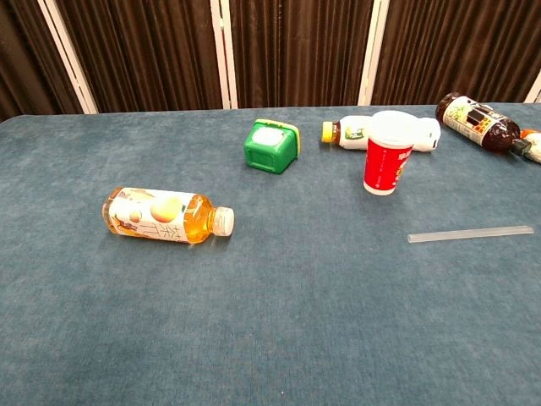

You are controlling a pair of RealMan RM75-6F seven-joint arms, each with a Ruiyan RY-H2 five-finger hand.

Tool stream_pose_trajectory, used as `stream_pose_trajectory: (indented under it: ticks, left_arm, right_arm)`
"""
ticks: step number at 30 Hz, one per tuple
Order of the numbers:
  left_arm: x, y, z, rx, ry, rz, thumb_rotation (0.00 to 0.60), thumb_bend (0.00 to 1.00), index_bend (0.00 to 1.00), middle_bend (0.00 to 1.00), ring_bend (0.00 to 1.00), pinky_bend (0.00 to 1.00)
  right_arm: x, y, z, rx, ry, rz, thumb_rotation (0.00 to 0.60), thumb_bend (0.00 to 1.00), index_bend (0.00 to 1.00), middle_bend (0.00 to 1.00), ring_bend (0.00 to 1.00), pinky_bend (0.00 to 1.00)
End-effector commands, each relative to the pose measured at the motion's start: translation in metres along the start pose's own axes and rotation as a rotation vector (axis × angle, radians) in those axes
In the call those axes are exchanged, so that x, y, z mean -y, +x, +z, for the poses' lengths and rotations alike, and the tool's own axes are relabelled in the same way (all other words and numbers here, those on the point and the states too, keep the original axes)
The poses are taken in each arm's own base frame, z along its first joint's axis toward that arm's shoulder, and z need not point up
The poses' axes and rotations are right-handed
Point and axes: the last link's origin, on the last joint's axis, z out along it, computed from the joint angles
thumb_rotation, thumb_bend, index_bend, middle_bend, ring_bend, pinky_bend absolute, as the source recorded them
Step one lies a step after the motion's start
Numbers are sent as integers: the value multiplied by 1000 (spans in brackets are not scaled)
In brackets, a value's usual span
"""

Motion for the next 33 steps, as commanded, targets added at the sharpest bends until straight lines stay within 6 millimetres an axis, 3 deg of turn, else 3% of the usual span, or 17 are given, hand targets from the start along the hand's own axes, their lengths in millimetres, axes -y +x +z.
stream_pose_trajectory:
  ticks: [1, 15, 24, 28, 33]
  left_arm:
    - [0, 0, 0, -1, 0, 1, 600, 263, 0, 0, 0, 0]
    - [1, 0, -1, -3, 1, 1, 600, 263, 0, 0, 0, 0]
    - [0, 0, -2, -6, 5, 2, 600, 264, 0, 0, 0, 0]
    - [0, -1, -1, -9, 4, 6, 600, 263, 0, 0, 0, 0]
    - [0, -1, -1, -9, 0, 6, 600, 263, 0, 0, 0, 0]
  right_arm:
    - [0, 0, 0, 3, -4, 0, 600, 130, 30, 0, 0, 0]
    - [2, 1, 1, -5, 4, 6, 600, 133, 48, 0, 0, 0]
    - [7, 8, 8, -88, 14, 64, 600, 131, 340, 64, 0, 0]
    - [16, 9, 21, -88, 18, 111, 600, 132, 345, 68, 0, 0]
    - [31, 7, 57, -40, 28, 51, 600, 132, 345, 68, 0, 0]
